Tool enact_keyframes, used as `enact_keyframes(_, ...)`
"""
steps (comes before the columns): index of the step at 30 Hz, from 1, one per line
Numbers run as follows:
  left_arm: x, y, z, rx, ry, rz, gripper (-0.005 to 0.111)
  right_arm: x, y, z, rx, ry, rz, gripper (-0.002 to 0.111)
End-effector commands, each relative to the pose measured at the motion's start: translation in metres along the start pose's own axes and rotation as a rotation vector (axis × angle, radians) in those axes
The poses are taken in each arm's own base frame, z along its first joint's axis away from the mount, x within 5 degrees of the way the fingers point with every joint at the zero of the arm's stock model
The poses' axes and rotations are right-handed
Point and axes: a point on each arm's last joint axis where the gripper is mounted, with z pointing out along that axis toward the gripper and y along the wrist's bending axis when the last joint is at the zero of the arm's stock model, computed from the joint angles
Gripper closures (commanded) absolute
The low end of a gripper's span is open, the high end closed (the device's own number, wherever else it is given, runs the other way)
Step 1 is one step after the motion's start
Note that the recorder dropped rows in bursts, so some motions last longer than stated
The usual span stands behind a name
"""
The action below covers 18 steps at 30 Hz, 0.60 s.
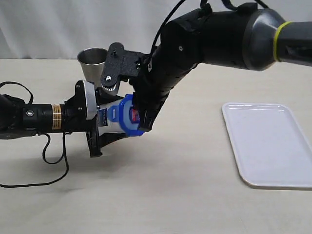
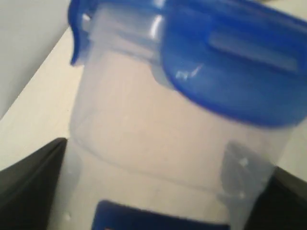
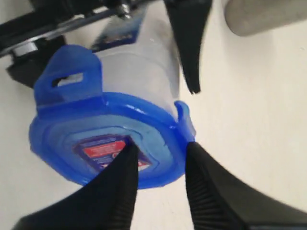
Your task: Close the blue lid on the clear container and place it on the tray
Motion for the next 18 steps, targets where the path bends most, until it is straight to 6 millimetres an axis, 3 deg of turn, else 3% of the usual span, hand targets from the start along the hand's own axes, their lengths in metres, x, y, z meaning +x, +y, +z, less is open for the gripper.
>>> enact_keyframes(1,-0.006,0.005,0.002,-0.055,-0.017,-0.171,0.107,0.015,-0.019,-0.004,0.027,0.014,0.196,0.077)
enact_keyframes(7,0.004,0.005,0.001,-0.063,0.093,-0.185,0.107,0.018,-0.050,-0.019,0.065,-0.077,0.582,0.077)
enact_keyframes(11,0.009,0.005,0.001,-0.072,0.141,-0.192,0.107,0.009,-0.056,-0.036,-0.120,-0.169,0.819,0.074)
enact_keyframes(15,0.008,0.007,0.000,-0.087,0.152,-0.196,0.107,0.001,-0.053,-0.046,-0.284,-0.225,0.859,0.059)
enact_keyframes(18,0.005,0.010,-0.002,-0.095,0.146,-0.214,0.107,-0.001,-0.047,-0.041,-0.274,-0.186,0.854,0.056)
